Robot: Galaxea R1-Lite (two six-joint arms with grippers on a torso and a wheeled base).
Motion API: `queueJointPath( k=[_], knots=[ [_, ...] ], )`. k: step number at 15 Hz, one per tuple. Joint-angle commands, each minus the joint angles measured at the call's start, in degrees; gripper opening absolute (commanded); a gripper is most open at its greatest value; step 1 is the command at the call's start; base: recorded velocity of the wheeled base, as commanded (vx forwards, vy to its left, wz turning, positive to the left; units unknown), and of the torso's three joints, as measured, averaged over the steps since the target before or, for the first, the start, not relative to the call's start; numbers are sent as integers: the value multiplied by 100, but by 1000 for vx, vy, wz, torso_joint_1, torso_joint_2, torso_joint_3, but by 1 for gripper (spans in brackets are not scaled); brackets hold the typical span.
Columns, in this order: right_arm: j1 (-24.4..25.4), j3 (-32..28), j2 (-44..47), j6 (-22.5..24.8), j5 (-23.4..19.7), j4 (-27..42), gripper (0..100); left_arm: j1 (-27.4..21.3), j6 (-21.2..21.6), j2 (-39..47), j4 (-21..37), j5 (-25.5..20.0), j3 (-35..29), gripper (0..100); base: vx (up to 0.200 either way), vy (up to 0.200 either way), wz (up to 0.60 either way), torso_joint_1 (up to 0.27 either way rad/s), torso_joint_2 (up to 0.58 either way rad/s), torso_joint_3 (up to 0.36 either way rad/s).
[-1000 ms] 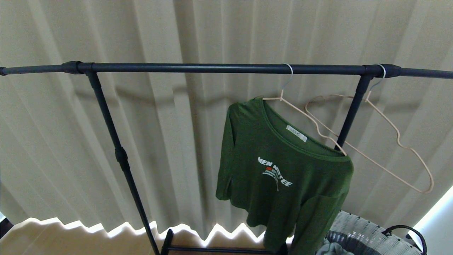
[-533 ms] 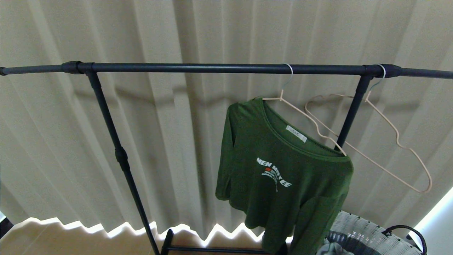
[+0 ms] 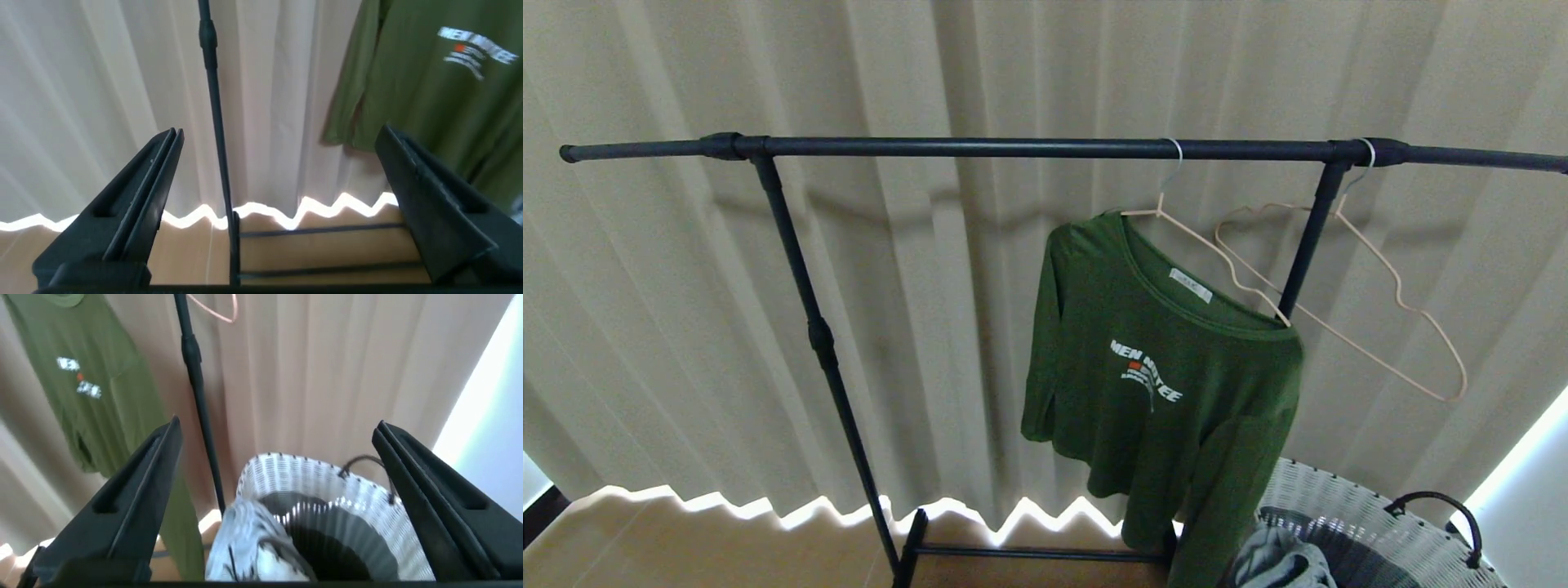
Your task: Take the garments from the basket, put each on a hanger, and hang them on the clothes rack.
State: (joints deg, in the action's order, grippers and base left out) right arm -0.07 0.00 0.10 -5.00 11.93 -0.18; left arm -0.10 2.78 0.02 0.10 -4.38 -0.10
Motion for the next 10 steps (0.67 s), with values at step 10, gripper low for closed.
queueJointPath(
  k=[10],
  knots=[
    [-1,0,-1,-19,2,1,100,1,-23,-2,-1,-2,1,100,-80,0,0,1,1,1]
  ],
)
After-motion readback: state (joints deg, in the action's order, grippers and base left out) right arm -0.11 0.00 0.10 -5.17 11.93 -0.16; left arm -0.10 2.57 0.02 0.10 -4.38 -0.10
